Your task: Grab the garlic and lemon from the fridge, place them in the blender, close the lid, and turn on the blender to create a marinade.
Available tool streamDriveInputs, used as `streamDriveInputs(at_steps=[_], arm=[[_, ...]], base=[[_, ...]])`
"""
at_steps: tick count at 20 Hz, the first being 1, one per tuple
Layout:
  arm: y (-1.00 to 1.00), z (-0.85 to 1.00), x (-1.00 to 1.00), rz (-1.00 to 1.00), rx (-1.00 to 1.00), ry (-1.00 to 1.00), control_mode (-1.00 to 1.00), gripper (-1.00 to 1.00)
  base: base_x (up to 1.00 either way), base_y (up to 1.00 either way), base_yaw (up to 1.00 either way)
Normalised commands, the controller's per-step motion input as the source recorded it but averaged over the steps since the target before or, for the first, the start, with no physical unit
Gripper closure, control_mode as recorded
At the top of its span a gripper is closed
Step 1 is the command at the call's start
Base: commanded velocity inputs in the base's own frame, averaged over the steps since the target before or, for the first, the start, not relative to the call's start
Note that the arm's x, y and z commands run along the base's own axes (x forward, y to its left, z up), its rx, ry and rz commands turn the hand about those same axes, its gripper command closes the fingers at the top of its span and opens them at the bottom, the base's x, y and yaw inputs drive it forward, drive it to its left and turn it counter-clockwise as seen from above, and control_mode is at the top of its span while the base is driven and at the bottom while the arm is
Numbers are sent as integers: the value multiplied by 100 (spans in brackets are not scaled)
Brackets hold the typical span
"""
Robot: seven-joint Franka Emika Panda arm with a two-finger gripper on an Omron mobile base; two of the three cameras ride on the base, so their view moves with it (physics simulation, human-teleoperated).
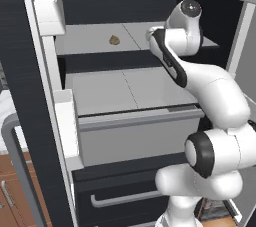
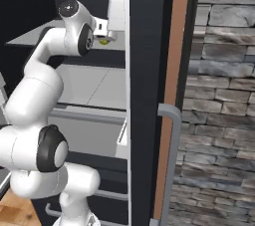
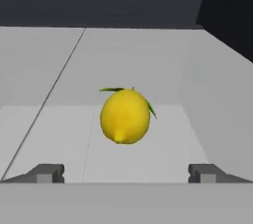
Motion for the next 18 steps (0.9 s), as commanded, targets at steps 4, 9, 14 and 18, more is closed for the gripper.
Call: streamDriveInputs(at_steps=[4, 9, 14, 18], arm=[[0, -5, 39, -2, 0, 5, -100, -100], [0, -15, 44, -2, 0, 8, -100, -100], [0, -15, 45, -1, 0, 5, -100, -100], [0, -14, 26, 0, 0, 3, -100, -100]], base=[[0, 0, 0], [0, 0, 0], [0, 0, 0], [0, 0, 0]])
